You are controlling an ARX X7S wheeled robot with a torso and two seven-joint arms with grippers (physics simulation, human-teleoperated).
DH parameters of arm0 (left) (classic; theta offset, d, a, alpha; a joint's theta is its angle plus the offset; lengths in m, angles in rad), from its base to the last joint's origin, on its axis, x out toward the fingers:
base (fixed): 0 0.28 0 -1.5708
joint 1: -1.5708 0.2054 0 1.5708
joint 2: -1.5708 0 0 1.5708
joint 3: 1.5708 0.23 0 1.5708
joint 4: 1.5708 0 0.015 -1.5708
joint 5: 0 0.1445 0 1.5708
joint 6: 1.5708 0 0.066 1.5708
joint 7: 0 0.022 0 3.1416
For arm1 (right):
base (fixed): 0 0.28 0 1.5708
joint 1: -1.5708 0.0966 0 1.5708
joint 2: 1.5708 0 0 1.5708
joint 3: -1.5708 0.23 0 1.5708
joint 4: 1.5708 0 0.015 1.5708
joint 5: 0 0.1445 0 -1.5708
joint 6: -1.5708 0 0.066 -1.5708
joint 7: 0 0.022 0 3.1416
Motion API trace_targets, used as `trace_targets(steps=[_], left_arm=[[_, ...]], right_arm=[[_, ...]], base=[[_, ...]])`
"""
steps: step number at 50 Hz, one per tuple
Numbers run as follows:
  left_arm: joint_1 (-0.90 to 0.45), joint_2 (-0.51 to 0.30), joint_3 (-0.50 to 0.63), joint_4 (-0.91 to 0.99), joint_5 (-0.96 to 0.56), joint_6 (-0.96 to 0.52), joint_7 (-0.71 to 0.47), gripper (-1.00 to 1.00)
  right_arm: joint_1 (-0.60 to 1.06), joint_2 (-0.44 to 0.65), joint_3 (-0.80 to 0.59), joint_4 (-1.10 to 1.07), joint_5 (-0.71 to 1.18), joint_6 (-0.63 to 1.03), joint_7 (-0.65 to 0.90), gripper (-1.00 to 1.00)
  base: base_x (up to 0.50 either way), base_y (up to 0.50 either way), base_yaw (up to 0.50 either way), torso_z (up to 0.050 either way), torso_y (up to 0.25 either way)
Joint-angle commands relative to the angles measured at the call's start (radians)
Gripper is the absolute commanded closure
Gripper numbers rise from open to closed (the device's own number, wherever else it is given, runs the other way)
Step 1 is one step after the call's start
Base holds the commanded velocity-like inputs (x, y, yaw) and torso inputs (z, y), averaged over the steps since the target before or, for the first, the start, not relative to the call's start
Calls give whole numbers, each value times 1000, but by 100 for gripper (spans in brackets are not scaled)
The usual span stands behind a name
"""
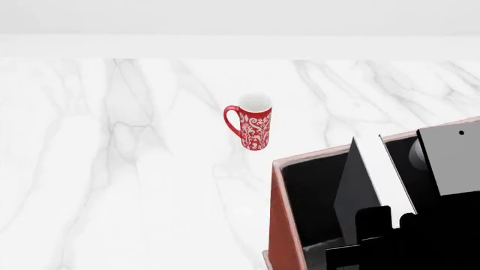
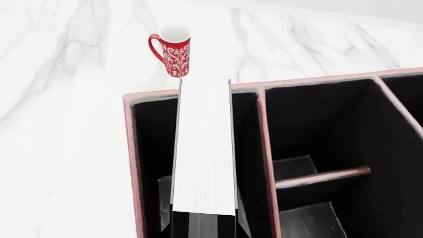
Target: Pick up the book and place it in the left compartment of the caddy.
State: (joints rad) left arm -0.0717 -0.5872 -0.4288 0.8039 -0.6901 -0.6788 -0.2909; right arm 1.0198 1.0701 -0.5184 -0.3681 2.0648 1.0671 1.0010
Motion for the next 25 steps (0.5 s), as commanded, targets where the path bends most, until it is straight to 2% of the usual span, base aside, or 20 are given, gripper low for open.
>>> trace_targets(steps=[1, 25], left_arm=[[2, -2, -3, 2, -6, 0, -3, -100], [3, -7, -1, 0, -10, 4, -7, -100]], right_arm=[[28, -36, 1, 59, -92, 19, -39, 100], [-22, -79, -38, 110, -200, 9, -94, 100]], base=[[0, 0, 0, 0, 0], [0, 0, 0, 0, 1]])
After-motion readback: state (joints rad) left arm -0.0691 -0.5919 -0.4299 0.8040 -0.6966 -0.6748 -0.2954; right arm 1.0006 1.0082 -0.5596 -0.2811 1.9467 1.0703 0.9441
